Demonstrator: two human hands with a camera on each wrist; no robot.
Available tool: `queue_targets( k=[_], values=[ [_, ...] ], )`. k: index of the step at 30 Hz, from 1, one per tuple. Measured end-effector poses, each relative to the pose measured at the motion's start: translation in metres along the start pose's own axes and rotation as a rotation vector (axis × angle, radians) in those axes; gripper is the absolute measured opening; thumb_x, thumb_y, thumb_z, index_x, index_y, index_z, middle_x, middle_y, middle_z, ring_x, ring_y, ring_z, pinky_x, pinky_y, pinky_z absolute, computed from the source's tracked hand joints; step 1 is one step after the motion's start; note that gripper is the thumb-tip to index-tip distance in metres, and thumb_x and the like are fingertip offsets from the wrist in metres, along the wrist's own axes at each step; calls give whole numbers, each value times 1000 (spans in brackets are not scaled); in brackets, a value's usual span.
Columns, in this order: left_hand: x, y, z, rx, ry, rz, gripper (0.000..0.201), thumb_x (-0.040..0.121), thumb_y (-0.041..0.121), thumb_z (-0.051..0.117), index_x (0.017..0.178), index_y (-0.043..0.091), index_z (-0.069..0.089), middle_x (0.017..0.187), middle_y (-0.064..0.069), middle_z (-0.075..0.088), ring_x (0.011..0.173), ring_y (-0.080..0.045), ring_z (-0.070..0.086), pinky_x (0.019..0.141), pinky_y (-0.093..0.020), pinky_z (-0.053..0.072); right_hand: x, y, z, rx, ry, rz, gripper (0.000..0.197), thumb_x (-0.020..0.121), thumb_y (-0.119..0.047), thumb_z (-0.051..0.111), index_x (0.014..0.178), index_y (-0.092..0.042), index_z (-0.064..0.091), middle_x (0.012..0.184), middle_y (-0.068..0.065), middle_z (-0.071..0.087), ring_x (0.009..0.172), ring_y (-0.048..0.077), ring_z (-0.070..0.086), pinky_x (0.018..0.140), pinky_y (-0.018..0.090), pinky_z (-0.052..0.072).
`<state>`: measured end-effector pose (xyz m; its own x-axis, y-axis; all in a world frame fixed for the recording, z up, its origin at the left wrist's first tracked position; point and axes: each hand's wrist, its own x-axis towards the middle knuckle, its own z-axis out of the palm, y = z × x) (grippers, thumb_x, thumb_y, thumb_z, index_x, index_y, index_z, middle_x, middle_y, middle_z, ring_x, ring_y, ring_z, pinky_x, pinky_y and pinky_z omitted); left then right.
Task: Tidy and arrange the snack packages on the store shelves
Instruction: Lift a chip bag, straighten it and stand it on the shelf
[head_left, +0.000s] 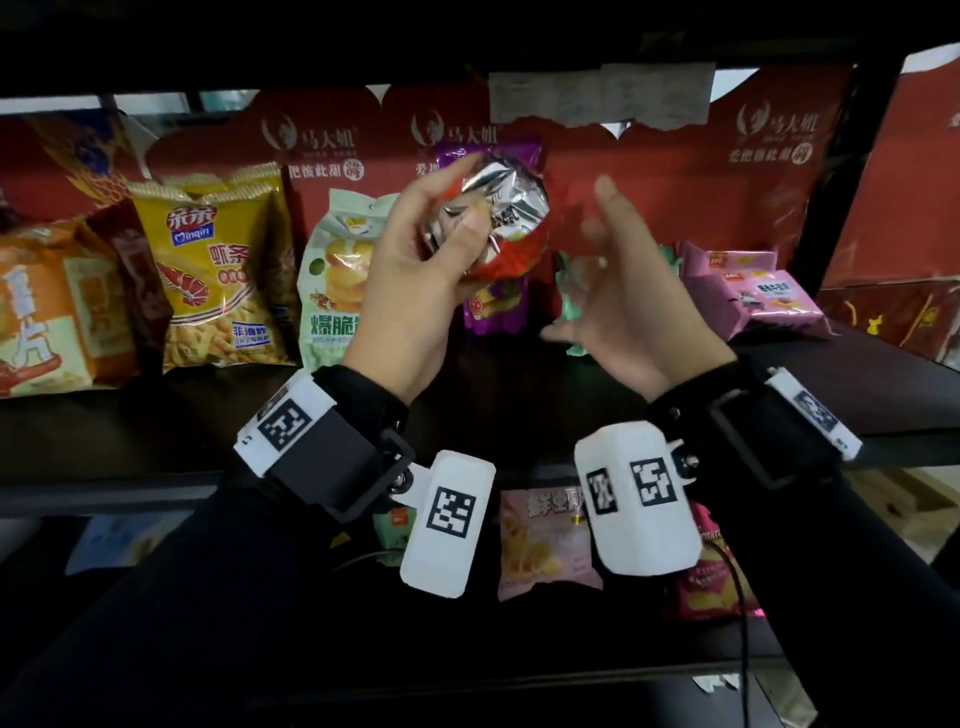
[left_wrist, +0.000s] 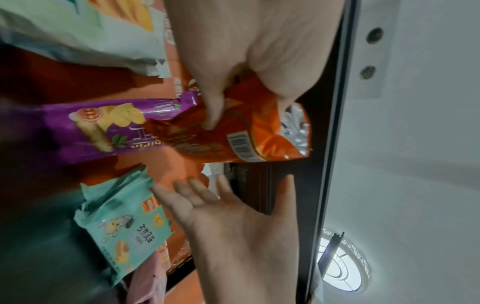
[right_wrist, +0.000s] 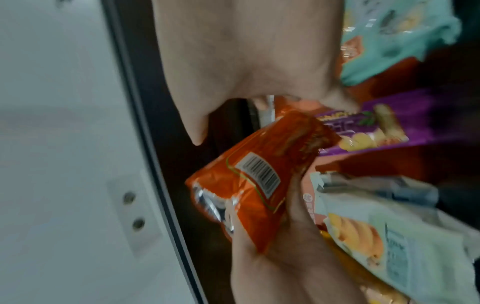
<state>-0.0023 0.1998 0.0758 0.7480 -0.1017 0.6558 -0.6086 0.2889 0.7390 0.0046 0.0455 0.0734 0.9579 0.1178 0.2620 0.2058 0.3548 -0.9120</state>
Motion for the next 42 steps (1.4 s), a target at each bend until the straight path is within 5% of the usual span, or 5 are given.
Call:
queue_targets(
  k=[5, 11, 15, 37, 42],
  values=[
    [-17, -1, 2, 178, -227, -66, 39, 81, 1, 67, 110, 22, 53, 134, 2, 50, 125, -8, 51, 106, -30, 43, -4, -1, 2, 343, -146, 123, 33, 97, -31, 44, 113, -7, 61, 101, 10, 71, 91, 22, 68, 82, 38, 57],
    [-11, -3, -7, 252, -255, -588, 86, 69, 30, 81, 140, 23, 33, 131, 4, 60, 119, -14, 58, 106, -46, 40, 1, 13, 6, -154, 138, -143, 57, 75, 2, 72, 128, -3, 50, 117, 14, 66, 104, 25, 66, 93, 38, 53],
    [-9, -16, -12, 293, -383, -675, 50, 79, 7, 70, 126, 19, 55, 119, -2, 68, 106, -14, 64, 96, -31, 48, 1, 13, 5, -276, -38, -95, 49, 74, -6, 75, 117, -17, 54, 109, 2, 69, 96, 13, 68, 84, 29, 56],
    [13, -24, -13, 234, -354, -339, 53, 72, 13, 75, 120, 22, 54, 117, -2, 69, 108, -14, 66, 88, -23, 54, 8, 2, -2, -224, -74, -180, 57, 76, 2, 68, 130, 5, 47, 123, 24, 60, 106, 28, 60, 101, 42, 48],
    [23, -19, -11, 255, -230, -287, 33, 78, 5, 73, 107, 15, 63, 105, -5, 72, 97, -17, 70, 87, -27, 56, 8, -9, 10, -213, -192, -206, 62, 73, -15, 69, 130, -9, 45, 108, 6, 67, 98, 16, 66, 87, 30, 53]
  ],
)
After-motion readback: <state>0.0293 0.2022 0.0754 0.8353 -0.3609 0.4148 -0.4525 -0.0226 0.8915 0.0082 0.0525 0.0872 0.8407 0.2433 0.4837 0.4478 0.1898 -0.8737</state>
